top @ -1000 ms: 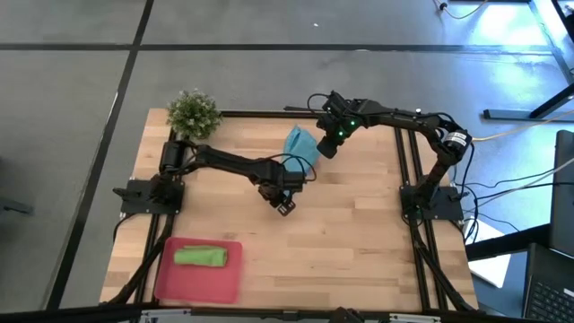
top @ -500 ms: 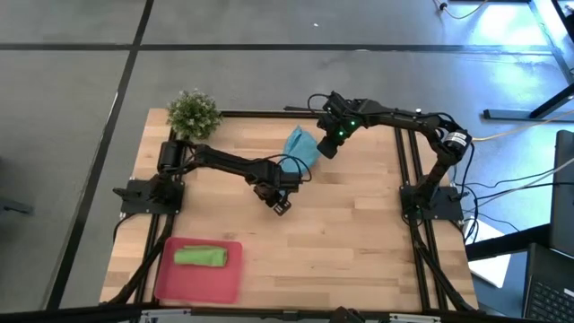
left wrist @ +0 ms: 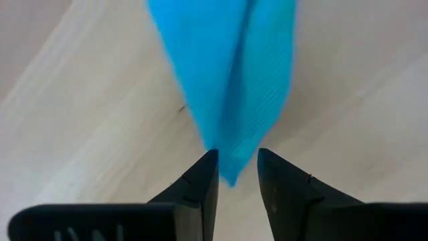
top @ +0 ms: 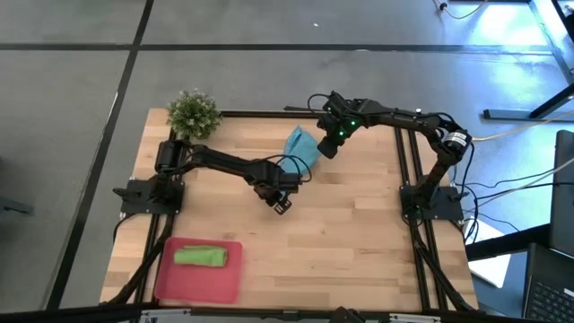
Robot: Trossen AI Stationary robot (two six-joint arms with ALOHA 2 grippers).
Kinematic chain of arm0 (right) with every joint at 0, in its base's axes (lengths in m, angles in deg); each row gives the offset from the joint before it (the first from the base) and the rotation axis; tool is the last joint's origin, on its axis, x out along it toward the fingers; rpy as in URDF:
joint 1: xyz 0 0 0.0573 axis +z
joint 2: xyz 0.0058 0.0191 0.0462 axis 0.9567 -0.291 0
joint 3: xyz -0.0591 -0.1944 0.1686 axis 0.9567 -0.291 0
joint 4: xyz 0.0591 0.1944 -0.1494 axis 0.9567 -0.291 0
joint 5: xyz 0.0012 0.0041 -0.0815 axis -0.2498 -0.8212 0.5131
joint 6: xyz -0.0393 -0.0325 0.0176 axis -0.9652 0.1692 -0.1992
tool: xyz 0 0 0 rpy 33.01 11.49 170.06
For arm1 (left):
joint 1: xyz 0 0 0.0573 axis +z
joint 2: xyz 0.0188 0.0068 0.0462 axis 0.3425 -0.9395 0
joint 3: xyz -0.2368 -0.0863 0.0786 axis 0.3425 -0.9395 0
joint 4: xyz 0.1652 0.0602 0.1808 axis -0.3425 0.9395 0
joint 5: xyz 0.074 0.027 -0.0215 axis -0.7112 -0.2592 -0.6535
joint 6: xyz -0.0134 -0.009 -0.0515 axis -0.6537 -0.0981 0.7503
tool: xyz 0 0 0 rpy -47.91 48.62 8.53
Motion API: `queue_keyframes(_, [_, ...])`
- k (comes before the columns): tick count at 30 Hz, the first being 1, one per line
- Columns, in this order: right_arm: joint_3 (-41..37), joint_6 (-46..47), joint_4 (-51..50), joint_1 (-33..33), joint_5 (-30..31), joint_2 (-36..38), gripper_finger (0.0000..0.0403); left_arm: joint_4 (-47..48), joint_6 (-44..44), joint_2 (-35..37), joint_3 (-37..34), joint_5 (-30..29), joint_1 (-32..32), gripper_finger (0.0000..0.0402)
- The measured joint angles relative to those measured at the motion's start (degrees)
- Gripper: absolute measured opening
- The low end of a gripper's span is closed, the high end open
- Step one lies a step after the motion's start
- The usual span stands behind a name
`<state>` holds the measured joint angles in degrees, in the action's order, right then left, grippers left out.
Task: Roll microfiber towels into tight, uniform cylinder then place into a basket
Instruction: Roll the microfiber blue towel
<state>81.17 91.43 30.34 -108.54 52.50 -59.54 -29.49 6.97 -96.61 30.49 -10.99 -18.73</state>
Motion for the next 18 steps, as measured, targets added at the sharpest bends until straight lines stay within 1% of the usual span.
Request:
queue_keyframes(3, [-0.01, -0.08, -0.08, 0.0, 0.0, 0.0, 0.0, -1.35, 0.5, -0.07, -1.92, -0.02, 0.07, 0.0096])
queue_keyframes(7, [-0.01, -0.17, -0.15, 0.0, -0.01, 0.0, 0.0, -2.55, 4.15, -0.04, -3.72, -1.49, 0.06, 0.0096])
queue_keyframes(14, [0.0, -0.24, -0.17, 0.0, -0.02, 0.0, 0.0, -2.22, 4.71, 0.52, -3.68, -2.65, 0.07, 0.0096])
queue_keyframes(18, [0.0, -0.26, -0.17, 0.0, -0.02, 0.0, 0.0, -2.29, 4.76, 0.35, -4.14, -1.89, 0.07, 0.0096])
